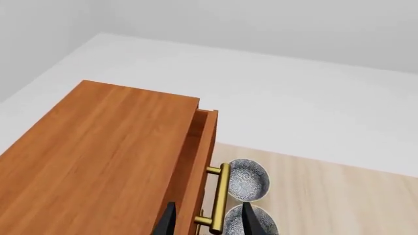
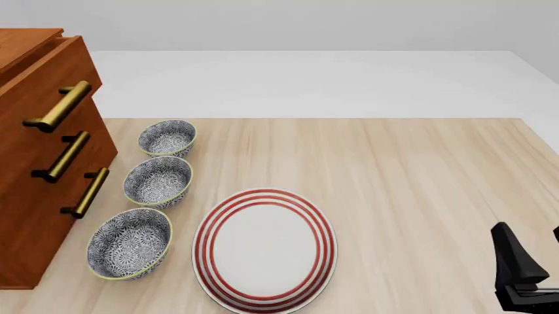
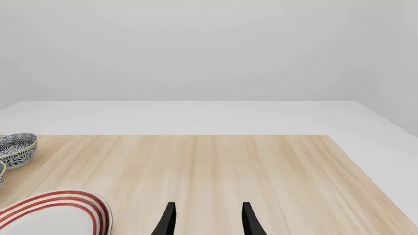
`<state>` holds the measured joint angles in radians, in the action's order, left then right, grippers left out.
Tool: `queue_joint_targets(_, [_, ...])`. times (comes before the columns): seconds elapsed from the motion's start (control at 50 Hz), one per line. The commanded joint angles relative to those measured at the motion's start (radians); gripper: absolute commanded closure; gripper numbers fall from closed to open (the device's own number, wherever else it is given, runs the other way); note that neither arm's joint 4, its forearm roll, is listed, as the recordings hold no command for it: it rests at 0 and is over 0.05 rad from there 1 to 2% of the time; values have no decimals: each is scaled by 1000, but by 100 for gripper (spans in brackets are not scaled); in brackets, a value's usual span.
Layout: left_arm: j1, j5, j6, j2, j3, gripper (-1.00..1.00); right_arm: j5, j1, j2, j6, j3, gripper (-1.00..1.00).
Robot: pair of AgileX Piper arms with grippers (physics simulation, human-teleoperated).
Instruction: Open the top drawer of the cabinet.
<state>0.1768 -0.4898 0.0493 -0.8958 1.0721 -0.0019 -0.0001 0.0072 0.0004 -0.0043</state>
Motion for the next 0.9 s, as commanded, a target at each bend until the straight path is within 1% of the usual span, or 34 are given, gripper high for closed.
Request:
queue_joint_targets(0.02, [15,16,-3,-30,-2,-100,0,0,0,0,0,-100])
queue_joint_targets(0.24, [29,21,-13,-47,5,-100,0,0,0,0,0,-100])
queue_joint_targets(0.4, [33,34,-20,-63,-12,-100,0,0,0,0,0,-100])
queue_joint_targets(0.46, [22,33,-21,-56,-21,-100,0,0,0,0,0,-100])
queue_joint_targets(0.58, [31,47,-27,-68,-35,-100,0,0,0,0,0,-100])
queue_joint_targets(0.9, [36,53,-33,-96,-31,-100,0,0,0,0,0,-100])
